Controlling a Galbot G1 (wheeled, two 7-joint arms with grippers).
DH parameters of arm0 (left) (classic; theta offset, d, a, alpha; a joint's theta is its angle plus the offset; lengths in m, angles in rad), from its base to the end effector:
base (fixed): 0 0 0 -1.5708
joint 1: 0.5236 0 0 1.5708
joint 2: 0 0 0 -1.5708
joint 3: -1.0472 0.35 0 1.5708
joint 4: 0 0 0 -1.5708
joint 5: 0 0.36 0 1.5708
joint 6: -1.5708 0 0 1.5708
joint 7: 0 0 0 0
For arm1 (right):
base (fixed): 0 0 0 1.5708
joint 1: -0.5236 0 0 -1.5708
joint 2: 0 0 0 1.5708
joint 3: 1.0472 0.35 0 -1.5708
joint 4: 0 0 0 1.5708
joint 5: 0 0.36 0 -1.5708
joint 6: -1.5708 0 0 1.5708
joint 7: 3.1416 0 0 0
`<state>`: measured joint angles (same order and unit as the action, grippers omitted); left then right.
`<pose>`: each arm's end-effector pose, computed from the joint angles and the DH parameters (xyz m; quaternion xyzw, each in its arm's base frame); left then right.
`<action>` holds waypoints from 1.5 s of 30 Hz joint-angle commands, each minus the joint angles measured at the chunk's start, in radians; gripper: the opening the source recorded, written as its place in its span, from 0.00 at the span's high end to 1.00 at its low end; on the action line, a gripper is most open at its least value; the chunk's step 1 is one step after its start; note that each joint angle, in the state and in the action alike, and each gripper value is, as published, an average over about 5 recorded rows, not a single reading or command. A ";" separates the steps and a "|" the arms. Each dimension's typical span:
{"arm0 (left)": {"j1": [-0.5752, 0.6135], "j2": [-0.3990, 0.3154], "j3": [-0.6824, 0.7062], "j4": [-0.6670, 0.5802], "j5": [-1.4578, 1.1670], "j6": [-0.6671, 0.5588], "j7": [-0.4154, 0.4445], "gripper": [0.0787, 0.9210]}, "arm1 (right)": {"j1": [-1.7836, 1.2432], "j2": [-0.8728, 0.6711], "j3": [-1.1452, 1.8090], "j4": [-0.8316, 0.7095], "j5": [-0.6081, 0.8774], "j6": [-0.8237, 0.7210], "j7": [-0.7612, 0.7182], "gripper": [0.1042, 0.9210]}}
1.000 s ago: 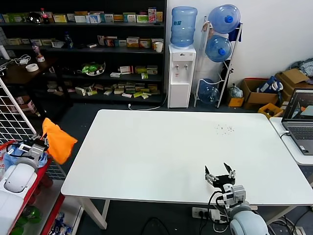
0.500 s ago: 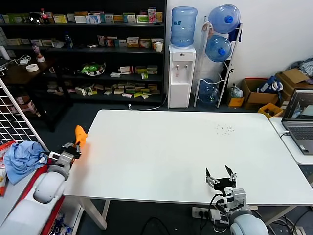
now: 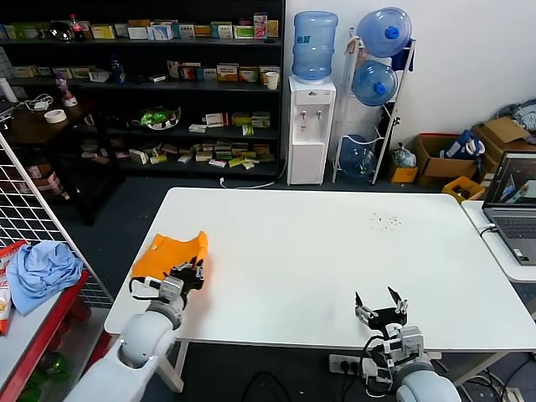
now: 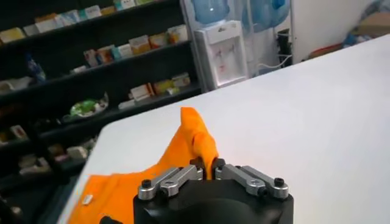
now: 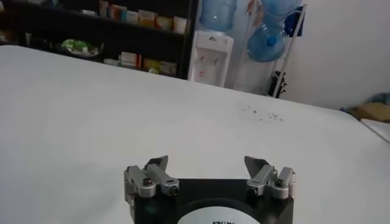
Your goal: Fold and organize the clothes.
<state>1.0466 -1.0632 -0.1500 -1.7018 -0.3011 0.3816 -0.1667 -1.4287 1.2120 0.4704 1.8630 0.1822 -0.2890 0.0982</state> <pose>0.3325 0.0334 -0.3279 -0.0950 -0.9675 -0.1406 0.1874 0.2312 -0.0693 -0.3482 0.0201 -0.9766 0.0899 0.1943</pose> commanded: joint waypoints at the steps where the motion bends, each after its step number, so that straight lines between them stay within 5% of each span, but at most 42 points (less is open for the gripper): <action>1: -0.062 -0.242 0.132 0.075 -0.082 -0.002 -0.046 0.91 | -0.006 -0.012 0.016 -0.008 -0.003 0.012 0.006 0.12; 15: -0.164 -0.488 0.220 0.258 -0.217 -0.064 -0.121 0.91 | 0.011 -0.028 0.044 -0.033 0.013 0.012 0.014 0.12; 24: -0.164 -0.557 0.246 0.283 -0.359 -0.148 -0.132 0.83 | 0.043 -0.024 0.036 -0.064 0.020 0.001 0.018 0.12; 33: -0.129 -0.507 0.246 0.150 -0.439 -0.220 -0.094 0.52 | 0.111 -0.021 0.000 -0.110 0.142 0.036 -0.036 0.12; 45: -0.080 -0.278 0.100 0.003 -0.226 -0.298 0.033 0.14 | 0.272 0.043 -0.076 -0.245 0.295 0.159 -0.161 0.12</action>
<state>0.9369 -1.4964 0.0441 -1.5856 -0.6242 0.1518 -0.2130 -1.2778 1.2194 0.4430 1.7096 0.3645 -0.2109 0.0268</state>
